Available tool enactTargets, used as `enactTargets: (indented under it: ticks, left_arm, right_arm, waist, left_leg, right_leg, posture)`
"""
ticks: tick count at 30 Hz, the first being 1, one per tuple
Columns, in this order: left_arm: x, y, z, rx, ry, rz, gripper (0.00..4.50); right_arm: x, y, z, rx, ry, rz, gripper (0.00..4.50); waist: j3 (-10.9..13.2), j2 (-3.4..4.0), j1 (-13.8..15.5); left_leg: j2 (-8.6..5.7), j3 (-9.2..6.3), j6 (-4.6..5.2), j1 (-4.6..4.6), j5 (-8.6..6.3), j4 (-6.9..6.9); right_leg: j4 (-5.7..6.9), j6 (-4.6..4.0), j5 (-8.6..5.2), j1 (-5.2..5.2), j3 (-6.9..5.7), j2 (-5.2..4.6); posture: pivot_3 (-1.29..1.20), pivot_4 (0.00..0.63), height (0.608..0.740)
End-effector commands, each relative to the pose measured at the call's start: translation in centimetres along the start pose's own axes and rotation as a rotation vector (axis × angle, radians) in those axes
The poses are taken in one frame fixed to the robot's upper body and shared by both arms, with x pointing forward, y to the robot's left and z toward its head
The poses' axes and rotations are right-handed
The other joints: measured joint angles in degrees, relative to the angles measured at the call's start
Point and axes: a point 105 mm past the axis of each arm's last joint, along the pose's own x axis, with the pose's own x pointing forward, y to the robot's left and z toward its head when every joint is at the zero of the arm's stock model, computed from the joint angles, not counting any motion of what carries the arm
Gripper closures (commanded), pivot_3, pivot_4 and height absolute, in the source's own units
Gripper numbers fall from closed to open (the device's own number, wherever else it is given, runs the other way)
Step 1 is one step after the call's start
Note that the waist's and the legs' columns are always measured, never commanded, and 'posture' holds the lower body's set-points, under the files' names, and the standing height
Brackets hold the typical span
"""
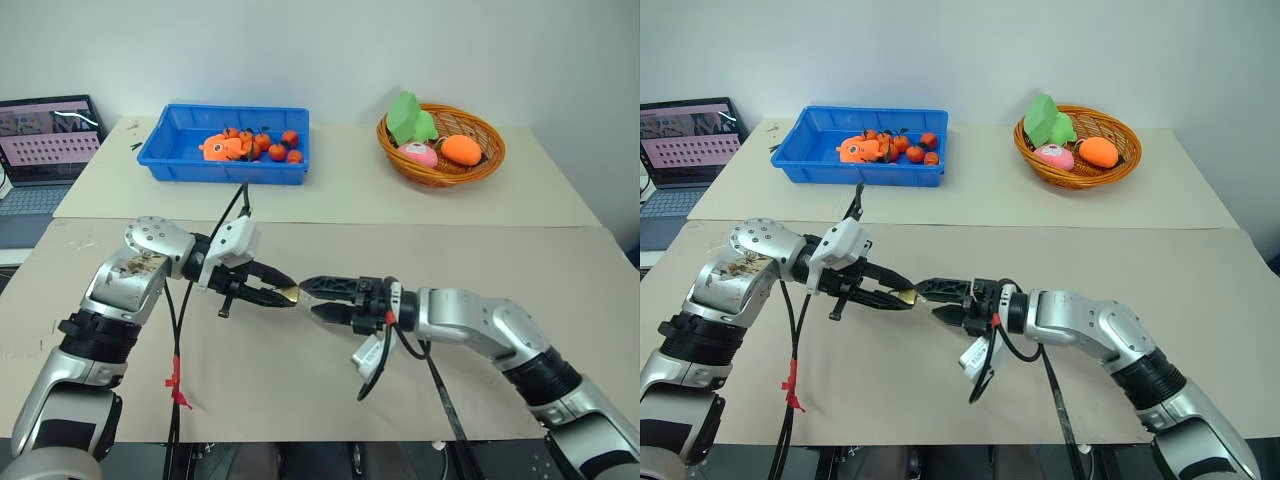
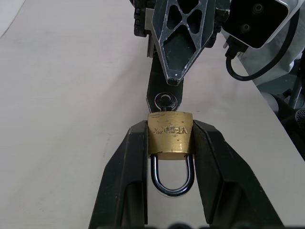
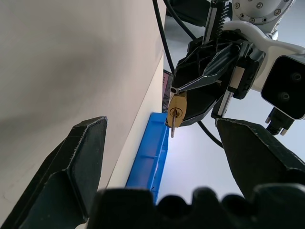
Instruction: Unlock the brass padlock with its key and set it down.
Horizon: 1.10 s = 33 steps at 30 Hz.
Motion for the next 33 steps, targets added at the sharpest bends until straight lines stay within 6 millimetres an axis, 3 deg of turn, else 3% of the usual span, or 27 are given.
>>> enactTargets:
  ticks: [1, 2, 4, 13, 22, 33]
  left_arm:
    - [-0.1, 0.0, 0.9, 0.040, 0.005, -0.003, 3.67]
    - [-0.1, 0.0, 0.8, 0.041, 0.005, -0.004, 3.67]
    - [0.0, 0.0, 0.8, 0.040, 0.005, -0.003, 3.67]
    - [0.1, 0.6, 0.8, 0.035, 0.001, 0.019, 3.67]
    - [0.2, 0.7, 0.8, 0.030, -0.005, 0.024, 3.67]
    - [0.3, 0.8, 0.8, 0.030, -0.010, 0.037, 3.67]
  right_arm:
    - [-0.1, -1.4, -0.5, -0.027, 0.021, -0.040, 0.24]
    - [-0.1, -1.4, -0.5, -0.025, 0.021, -0.040, 0.76]
    - [0.0, -1.5, -0.4, -0.022, 0.024, -0.040, 1.19]
    - [-0.1, -1.7, -0.7, -0.014, 0.046, -0.045, 4.31]
    - [0.0, -2.1, -0.7, 0.023, 0.061, -0.050, 4.41]
    - [0.2, -2.6, -0.4, 0.255, 0.038, -0.065, 4.41]
  waist:
    - [0.0, 0.00, 0.0]
    - [0.0, 0.00, 0.0]
    - [0.0, 0.00, 0.0]
    - [0.0, 0.00, 0.0]
    - [0.0, 0.00, 0.0]
    - [0.0, 0.00, 0.0]
  left_leg:
    - [0.00, 0.00, 0.00, 0.00, 0.00, 0.00]
    - [0.00, -0.01, 0.00, 0.00, 0.00, 0.00]
    - [0.00, -0.01, 0.00, 0.00, 0.00, 0.00]
    - [0.00, 0.00, 0.00, 0.00, 0.00, 0.01]
    - [0.00, -0.01, 0.00, 0.00, 0.00, 0.02]
    - [0.00, -0.03, 0.00, 0.04, 0.00, 0.04]
  right_leg:
    - [0.00, 0.00, 0.00, 0.00, 0.00, 0.00]
    - [0.00, 0.00, 0.00, 0.00, 0.00, 0.00]
    - [0.00, 0.00, 0.00, 0.00, 0.00, 0.00]
    - [0.01, 0.00, 0.01, 0.01, 0.00, 0.00]
    - [0.02, -0.01, 0.01, 0.01, 0.00, 0.01]
    - [0.04, -0.01, 0.02, 0.06, 0.00, 0.01]
  posture:
    - [0.00, 0.150, 0.740]
    - [0.00, 0.150, 0.740]
    - [0.00, 0.150, 0.740]
    - [0.00, 0.150, 0.740]
    - [0.00, 0.150, 0.740]
    - [0.00, 0.150, 0.740]
